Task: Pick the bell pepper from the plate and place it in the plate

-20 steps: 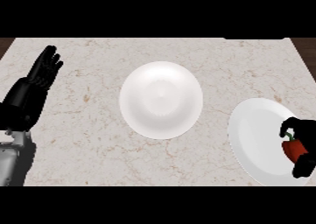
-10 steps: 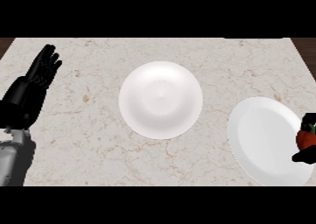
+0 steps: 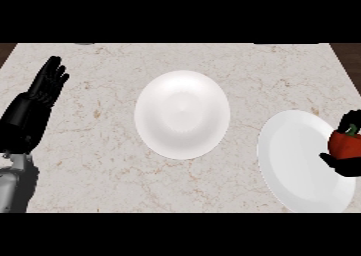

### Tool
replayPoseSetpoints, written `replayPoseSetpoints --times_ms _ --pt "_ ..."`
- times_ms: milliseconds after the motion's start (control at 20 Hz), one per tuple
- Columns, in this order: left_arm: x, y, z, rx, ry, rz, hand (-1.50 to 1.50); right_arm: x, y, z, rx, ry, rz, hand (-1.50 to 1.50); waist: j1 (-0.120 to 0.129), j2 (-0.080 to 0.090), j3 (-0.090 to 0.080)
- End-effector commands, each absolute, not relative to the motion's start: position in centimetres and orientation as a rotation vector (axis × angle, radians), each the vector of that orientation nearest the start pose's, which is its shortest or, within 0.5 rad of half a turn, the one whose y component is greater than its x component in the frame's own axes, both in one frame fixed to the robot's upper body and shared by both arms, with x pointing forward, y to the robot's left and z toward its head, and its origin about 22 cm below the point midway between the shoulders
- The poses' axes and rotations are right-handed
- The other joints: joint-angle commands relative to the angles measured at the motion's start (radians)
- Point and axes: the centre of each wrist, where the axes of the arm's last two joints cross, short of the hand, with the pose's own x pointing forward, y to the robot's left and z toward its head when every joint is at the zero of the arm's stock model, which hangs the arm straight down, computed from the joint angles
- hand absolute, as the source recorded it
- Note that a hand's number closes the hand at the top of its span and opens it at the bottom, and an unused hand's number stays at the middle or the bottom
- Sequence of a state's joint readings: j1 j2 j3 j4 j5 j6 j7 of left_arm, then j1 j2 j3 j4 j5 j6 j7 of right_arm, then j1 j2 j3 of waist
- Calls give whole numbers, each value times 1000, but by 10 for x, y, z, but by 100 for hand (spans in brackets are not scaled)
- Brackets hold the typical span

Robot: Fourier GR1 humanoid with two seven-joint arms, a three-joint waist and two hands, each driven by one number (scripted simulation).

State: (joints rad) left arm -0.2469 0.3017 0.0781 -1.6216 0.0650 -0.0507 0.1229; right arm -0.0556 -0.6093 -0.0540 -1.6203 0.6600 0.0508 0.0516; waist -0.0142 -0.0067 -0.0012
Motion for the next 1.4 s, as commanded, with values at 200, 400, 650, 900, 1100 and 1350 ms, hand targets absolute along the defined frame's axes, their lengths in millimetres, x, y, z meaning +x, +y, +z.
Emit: replayPoseSetpoints --times_ms 200,400,650,900,1100,1350 --pt "297 286 112 148 -1740 -228 0 236 -283 153 -778 -1703 816 150 5 1 0" --pt "294 276 100 138 -1741 -245 0 256 -244 164 -727 -1716 843 150 21 7 0" --pt "300 286 112 147 -1754 -235 0 265 -194 169 -698 -1722 871 150 21 7 1" --pt "300 287 103 125 -1747 -245 0 311 -140 168 -610 -1705 864 150 29 10 1" --pt "299 289 104 122 -1756 -241 0 327 -94 165 -581 -1683 868 150 30 9 1" --pt "292 271 102 136 -1752 -236 0 357 -76 139 -608 -1627 899 150 27 9 1"
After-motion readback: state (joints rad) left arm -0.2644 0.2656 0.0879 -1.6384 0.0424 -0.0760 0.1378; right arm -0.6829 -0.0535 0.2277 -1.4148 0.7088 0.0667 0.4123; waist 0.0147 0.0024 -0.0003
